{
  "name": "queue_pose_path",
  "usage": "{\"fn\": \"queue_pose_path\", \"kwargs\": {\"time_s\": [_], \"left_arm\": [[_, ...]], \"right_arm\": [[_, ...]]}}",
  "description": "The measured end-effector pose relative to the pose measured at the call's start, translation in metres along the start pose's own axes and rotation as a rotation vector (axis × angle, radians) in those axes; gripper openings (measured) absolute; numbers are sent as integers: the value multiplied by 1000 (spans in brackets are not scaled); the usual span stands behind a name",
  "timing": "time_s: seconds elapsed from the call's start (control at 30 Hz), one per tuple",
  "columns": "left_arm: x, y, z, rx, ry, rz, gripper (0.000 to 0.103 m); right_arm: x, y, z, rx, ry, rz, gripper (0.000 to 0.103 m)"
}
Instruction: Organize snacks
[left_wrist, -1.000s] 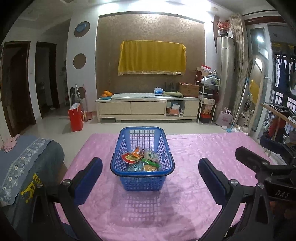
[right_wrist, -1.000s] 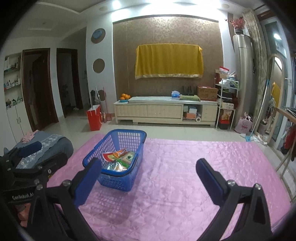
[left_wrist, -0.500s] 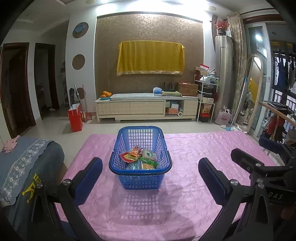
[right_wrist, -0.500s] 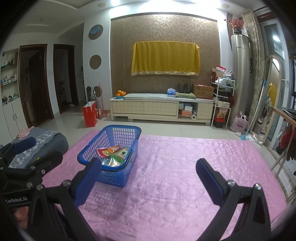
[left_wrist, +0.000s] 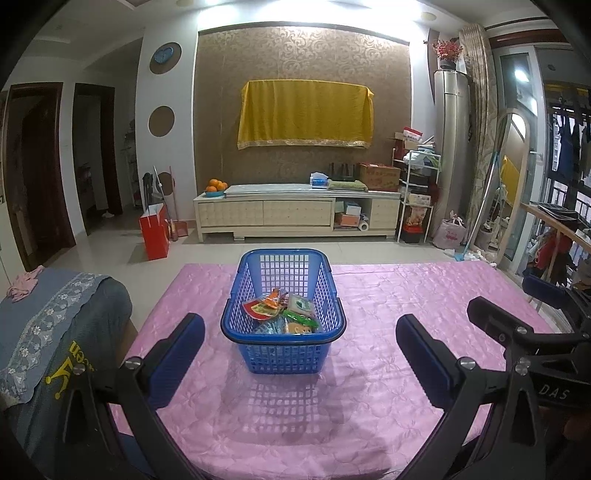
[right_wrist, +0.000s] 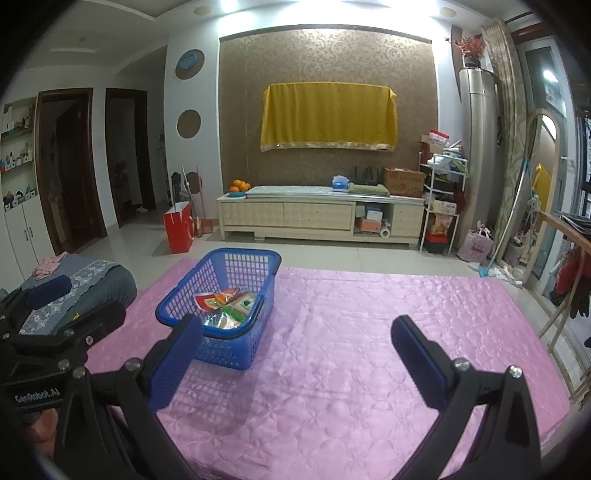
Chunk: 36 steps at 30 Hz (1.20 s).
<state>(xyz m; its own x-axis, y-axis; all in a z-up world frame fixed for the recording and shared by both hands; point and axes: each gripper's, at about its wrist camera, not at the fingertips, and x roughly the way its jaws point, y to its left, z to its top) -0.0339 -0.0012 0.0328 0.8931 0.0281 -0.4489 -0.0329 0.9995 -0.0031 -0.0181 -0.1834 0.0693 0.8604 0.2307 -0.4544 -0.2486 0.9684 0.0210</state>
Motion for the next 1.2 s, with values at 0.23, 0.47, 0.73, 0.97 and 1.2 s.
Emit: {"fn": "queue_pose_path", "kwargs": {"time_s": [0.23,0.47,0.73,0.97,1.2], "left_arm": [[-2,-2,-1,6,2,18,102],[-3,-1,-1,1,3,17,102],[-4,0,-1,-7,6,12,102],[-5,-1,-1,-9,6,20,102],[-6,-1,-1,-12,6,16,102]], "right_arm": [[2,0,-2,8,8,10,103],[1,1,-2,1,7,1,103],[-1,2,-1,1,7,3,103],[-3,3,0,0,8,1,103],[-3,2,0,0,8,2,103]]}}
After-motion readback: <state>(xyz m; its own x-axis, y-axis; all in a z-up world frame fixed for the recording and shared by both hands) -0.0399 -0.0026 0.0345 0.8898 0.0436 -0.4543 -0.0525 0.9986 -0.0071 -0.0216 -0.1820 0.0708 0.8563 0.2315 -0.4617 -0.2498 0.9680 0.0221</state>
